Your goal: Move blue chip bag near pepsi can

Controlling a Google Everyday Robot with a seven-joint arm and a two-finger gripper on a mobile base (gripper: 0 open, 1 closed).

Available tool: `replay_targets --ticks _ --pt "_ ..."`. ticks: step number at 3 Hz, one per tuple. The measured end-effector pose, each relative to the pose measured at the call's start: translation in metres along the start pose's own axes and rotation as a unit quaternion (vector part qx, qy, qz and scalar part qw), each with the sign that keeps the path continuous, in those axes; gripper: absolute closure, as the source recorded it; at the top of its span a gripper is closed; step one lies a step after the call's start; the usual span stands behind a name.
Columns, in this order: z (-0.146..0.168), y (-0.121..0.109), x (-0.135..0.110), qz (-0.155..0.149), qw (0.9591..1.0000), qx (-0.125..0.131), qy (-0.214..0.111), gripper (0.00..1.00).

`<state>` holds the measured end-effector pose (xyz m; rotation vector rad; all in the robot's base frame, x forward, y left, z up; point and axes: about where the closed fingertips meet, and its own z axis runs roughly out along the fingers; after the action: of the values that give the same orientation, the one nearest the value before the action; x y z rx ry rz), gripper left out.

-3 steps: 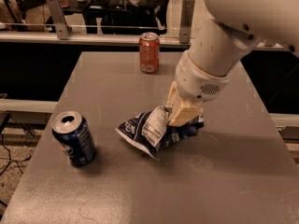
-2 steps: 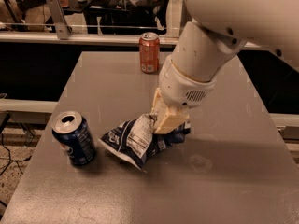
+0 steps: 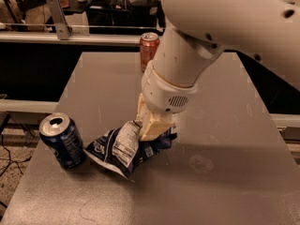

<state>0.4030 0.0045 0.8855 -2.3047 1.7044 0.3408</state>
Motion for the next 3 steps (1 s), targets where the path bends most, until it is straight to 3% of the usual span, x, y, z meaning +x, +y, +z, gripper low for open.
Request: replay_targets --ticks 2,3 --pt "-0.0009 -0.0003 -0.0034 -0.003 1.0 0.004 0.001 0.13" --pt "-0.0016 -0.0002 -0.0046 -0.004 1.0 0.006 0.001 0.0"
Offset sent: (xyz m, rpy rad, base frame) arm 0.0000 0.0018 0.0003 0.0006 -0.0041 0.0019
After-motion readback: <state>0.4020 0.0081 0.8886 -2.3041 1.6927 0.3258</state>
